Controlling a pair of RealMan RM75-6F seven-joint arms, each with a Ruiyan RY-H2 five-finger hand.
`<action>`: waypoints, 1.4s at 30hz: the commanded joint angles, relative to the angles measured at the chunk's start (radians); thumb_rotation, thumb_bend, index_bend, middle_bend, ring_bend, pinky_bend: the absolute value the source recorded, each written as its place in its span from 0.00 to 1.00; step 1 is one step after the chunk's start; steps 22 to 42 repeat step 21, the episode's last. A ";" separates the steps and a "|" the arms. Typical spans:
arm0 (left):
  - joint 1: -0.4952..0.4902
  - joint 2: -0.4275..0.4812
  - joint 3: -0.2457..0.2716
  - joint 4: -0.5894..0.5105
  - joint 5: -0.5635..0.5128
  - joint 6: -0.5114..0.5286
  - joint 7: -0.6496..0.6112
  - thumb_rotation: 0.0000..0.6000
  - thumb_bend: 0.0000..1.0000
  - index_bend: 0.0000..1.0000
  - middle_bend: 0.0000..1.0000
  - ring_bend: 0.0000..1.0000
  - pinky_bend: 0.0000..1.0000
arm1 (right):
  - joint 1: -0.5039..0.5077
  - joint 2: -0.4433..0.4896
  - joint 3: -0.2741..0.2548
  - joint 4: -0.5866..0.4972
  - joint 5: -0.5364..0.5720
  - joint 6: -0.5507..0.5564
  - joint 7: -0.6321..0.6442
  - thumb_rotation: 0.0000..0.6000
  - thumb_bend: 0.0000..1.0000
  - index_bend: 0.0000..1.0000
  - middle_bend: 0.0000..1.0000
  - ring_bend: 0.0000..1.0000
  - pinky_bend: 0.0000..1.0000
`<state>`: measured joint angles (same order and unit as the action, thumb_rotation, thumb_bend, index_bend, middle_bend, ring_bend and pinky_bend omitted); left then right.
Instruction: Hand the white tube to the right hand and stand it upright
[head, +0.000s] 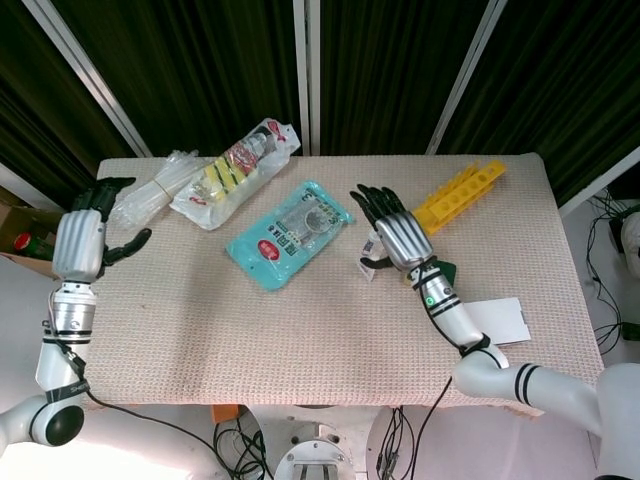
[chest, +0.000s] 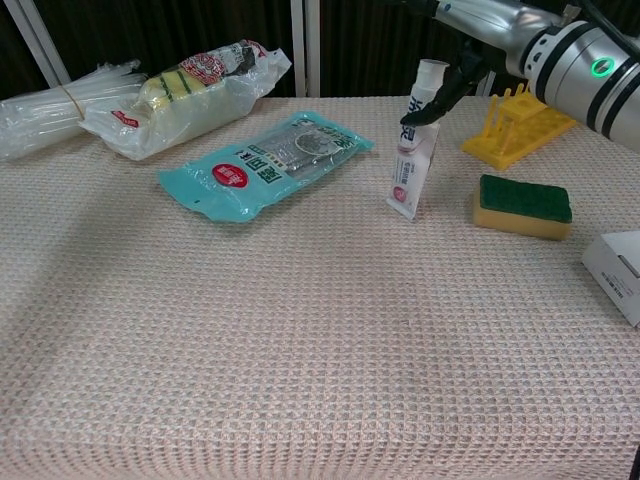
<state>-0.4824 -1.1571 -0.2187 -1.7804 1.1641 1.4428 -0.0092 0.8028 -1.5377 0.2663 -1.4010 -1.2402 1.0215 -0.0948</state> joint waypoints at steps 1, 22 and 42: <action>0.034 -0.002 0.024 0.016 0.034 0.030 -0.001 0.00 0.00 0.17 0.19 0.12 0.17 | -0.078 0.103 -0.021 -0.134 0.042 0.054 -0.085 1.00 0.00 0.00 0.00 0.00 0.00; 0.282 -0.079 0.216 0.135 0.139 0.145 0.167 0.00 0.00 0.15 0.17 0.11 0.17 | -0.553 0.138 -0.195 -0.087 0.039 0.474 0.016 1.00 0.00 0.00 0.00 0.00 0.00; 0.282 -0.079 0.216 0.135 0.139 0.145 0.167 0.00 0.00 0.15 0.17 0.11 0.17 | -0.553 0.138 -0.195 -0.087 0.039 0.474 0.016 1.00 0.00 0.00 0.00 0.00 0.00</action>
